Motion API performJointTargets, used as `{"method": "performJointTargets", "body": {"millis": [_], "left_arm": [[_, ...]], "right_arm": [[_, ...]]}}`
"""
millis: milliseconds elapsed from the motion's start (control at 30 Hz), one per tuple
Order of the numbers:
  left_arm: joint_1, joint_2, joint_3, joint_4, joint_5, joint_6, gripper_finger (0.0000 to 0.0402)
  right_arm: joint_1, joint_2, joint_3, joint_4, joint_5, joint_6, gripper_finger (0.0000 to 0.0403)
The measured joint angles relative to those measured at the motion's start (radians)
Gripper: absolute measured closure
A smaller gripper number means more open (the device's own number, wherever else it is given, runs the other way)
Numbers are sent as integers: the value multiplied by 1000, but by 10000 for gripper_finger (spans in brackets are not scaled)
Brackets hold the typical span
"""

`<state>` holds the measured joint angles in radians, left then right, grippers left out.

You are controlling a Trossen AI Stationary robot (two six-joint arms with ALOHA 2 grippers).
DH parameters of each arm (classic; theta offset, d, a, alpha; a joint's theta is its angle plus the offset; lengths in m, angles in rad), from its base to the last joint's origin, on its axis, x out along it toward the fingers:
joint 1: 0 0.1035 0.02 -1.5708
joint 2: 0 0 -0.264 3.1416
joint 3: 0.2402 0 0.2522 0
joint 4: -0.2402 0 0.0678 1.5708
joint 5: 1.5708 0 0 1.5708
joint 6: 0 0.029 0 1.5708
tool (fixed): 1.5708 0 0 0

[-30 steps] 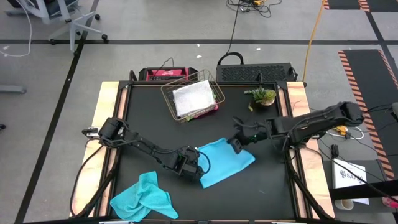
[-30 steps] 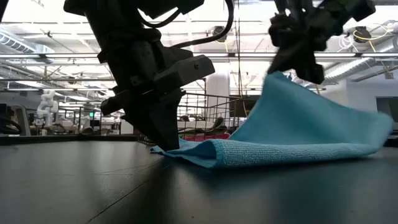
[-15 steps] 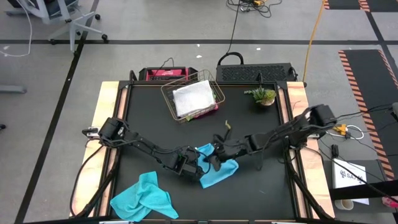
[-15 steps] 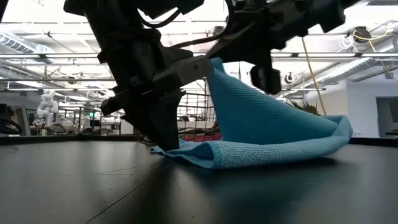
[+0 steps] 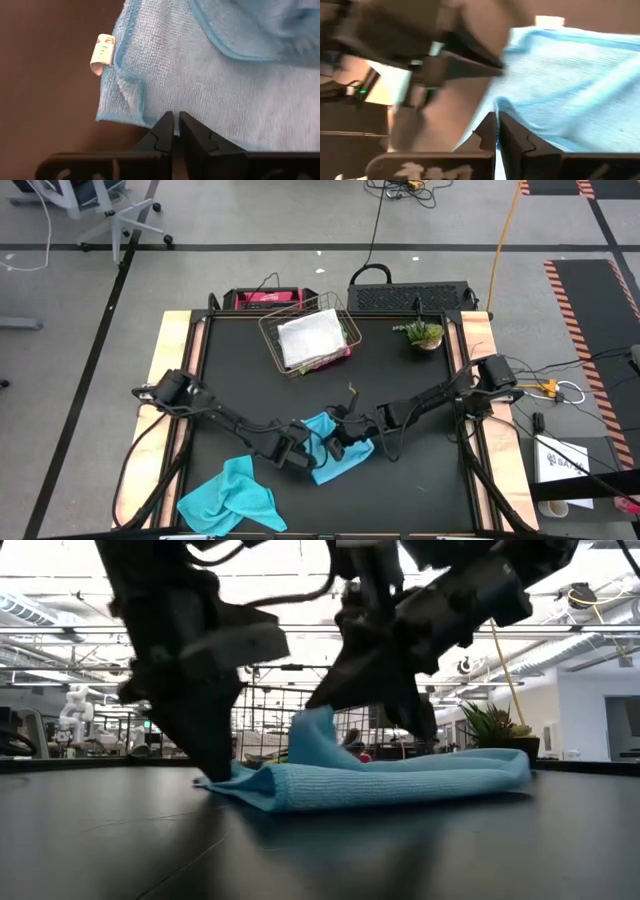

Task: Fold microfiber towels
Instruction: Fold the right light blue microfiber cloth

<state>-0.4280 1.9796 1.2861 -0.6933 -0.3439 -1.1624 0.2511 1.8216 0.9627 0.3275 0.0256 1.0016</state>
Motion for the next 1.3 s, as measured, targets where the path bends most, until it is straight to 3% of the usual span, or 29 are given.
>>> {"method": "performJointTargets", "body": {"millis": [467, 800, 1000, 1133, 1300], "left_arm": [[-21, -14, 1, -20, -18, -53, 371], [-19, -16, 2, -15, -20, -51, 371], [-18, -16, 3, -12, -20, -49, 371], [-19, -16, 3, -12, -19, -64, 371], [-18, -16, 3, -13, -19, -72, 371]], "right_arm": [[-35, -50, 4, 56, -56, -157, 386], [-36, -287, 4, -362, 32, -280, 394], [-36, -280, 4, -326, 27, -283, 337], [-42, -223, 4, -213, 21, -282, 295], [-59, -143, 4, -133, -92, -261, 266]]}}
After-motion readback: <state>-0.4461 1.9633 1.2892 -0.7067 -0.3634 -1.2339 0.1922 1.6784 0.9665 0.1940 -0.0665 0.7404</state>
